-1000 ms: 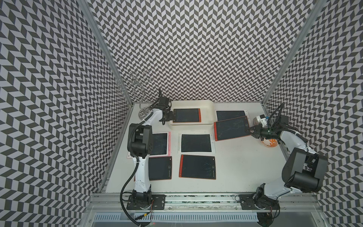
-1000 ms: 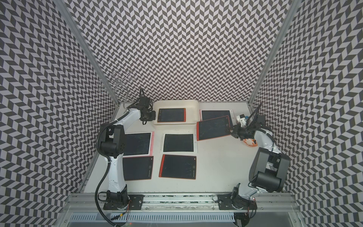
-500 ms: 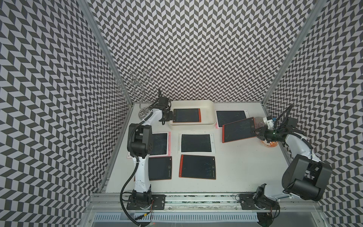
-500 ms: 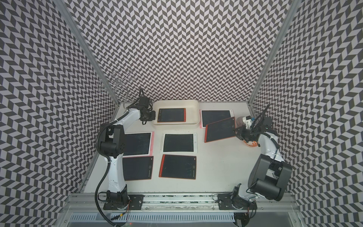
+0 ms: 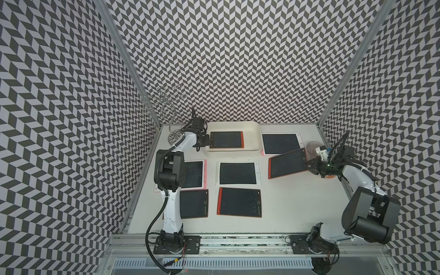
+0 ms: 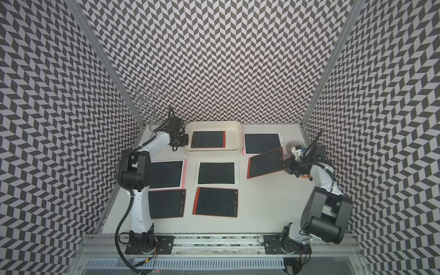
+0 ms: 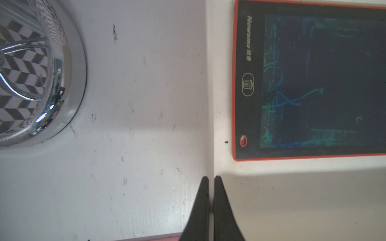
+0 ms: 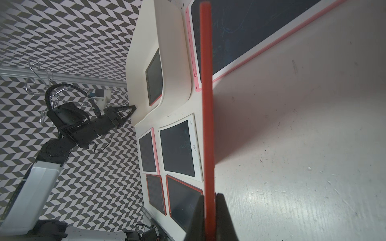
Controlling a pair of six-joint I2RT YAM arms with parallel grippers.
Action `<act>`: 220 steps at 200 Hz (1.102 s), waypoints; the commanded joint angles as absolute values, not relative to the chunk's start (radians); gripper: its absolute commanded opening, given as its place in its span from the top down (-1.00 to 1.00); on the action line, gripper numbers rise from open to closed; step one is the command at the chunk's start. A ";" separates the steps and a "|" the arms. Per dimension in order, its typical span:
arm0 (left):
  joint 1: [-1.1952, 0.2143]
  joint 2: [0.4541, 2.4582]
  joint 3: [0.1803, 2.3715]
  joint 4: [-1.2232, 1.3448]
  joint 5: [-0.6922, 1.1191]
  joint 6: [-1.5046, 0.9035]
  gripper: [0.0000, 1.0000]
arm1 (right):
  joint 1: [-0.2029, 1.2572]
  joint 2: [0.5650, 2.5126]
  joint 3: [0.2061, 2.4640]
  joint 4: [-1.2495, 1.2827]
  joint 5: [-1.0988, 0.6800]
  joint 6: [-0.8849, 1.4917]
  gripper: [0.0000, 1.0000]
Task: Take out the writing tablet from the storage box
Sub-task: Place the writing tablet at the center of the board.
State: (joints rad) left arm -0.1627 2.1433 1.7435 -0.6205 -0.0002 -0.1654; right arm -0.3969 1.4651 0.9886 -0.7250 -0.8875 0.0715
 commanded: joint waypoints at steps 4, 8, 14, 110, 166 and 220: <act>-0.160 2.144 1.721 -0.612 0.018 -0.163 1.00 | -0.371 1.497 1.018 -0.711 -0.858 0.056 0.99; -0.160 2.144 1.721 -0.612 0.018 -0.162 1.00 | -0.370 1.499 1.020 -0.714 -0.845 0.056 0.95; -0.160 2.146 1.721 -0.612 0.019 -0.162 1.00 | -0.369 1.505 1.021 -0.719 -0.828 0.056 0.90; -0.161 2.154 1.721 -0.610 0.023 -0.164 1.00 | -0.370 1.593 1.095 -0.796 -0.716 0.041 0.41; -0.163 2.160 1.721 -0.611 0.028 -0.165 1.00 | -0.369 1.598 1.112 -0.802 -0.659 0.052 0.42; -0.163 2.143 1.725 -0.620 0.021 -0.180 0.82 | -0.337 1.576 1.144 -0.770 -0.577 0.092 0.13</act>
